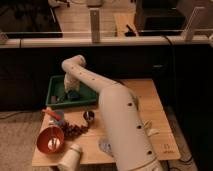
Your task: Wipe tray with sponge
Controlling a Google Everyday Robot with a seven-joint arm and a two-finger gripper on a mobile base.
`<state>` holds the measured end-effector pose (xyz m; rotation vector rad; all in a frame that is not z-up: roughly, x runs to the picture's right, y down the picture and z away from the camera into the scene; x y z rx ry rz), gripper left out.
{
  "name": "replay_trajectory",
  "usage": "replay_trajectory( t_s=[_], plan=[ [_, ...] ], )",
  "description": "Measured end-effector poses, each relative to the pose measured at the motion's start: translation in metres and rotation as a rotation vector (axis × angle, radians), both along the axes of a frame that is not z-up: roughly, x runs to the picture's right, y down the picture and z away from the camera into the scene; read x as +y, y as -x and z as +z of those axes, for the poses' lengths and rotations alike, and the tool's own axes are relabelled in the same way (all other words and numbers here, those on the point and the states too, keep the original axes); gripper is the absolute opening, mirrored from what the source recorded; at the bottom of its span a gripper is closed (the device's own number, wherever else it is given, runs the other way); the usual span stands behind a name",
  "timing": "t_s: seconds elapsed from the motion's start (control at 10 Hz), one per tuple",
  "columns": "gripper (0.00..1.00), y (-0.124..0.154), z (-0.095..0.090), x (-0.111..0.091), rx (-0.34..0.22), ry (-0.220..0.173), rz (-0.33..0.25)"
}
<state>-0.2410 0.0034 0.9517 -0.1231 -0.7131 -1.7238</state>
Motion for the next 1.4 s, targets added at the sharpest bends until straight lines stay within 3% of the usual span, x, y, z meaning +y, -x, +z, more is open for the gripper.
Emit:
replay_trajectory(
  t_s=[0.3, 0.6, 1.0, 1.4],
  plan=[
    [0.01, 0.009, -0.008, 0.015, -0.020, 0.008, -0.033],
    [0.01, -0.002, -0.013, 0.028, -0.026, 0.017, -0.042],
    [0.01, -0.038, -0.008, 0.036, 0.021, 0.035, 0.002],
    [0.01, -0.072, 0.000, 0.030, 0.070, 0.047, 0.053]
  ],
)
